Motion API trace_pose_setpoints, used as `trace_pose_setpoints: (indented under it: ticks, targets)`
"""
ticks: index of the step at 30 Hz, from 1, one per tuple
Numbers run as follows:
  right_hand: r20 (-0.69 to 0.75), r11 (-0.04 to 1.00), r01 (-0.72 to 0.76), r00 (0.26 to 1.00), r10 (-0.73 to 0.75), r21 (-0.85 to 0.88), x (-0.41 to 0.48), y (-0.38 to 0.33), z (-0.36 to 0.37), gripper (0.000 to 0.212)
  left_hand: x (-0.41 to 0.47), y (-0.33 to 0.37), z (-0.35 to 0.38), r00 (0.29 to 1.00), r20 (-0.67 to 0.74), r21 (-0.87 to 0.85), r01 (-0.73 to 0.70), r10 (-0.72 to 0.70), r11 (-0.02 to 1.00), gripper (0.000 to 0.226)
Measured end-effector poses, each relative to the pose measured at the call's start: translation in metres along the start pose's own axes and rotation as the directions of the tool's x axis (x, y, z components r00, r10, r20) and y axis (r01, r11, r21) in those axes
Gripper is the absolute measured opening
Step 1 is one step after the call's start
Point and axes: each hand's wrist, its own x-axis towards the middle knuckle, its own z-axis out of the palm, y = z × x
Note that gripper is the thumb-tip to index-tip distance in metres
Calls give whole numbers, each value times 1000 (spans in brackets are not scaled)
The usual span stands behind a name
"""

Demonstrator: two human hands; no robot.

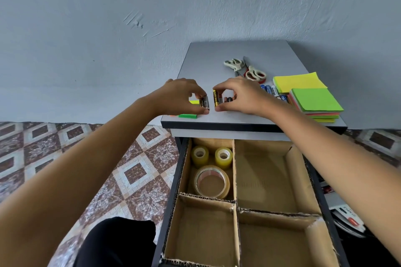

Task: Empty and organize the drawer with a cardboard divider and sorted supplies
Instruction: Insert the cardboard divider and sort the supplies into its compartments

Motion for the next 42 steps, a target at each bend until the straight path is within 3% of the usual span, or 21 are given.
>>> trace_pose_setpoints:
  ticks: [4,12,17,20,25,28,30,35,39,42]
  targets:
    - [-27,986,12,1000,-8,165,-47,-11,-4,62,-46,29,10,997,2,-106,-72,73,992,50]
    - [208,981,-69,978,30,182,-156,-21,34,58,-121,79,89,929,338,-148,-106,150,983,57]
    - [271,968,-111,961,47,226,-189,-27,58,58,-139,90,155,842,518,-134,-96,153,986,50]
    - [278,963,-134,958,66,234,-194,-28,65,58,-136,93,180,826,550,-119,-63,119,991,43]
    - [264,965,-146,961,86,219,-195,-27,69,56,-127,97,202,816,572,-127,-8,80,992,53]
    - [256,962,-155,962,95,227,-195,-27,71,56,-129,98,206,815,577,-213,84,56,973,55]
    - [254,960,-161,962,101,228,-194,-26,73,56,-131,96,205,798,603,-302,205,20,931,44]
    - [260,953,-179,959,113,245,-193,-27,77,56,-133,90,207,675,736,-489,572,-41,659,32]
    - [258,949,-182,960,113,259,-192,-28,80,56,-134,93,207,619,783,-496,676,-56,545,32]
    - [254,945,-178,961,107,276,-191,-29,82,56,-133,96,206,641,765,-482,635,-63,604,33]
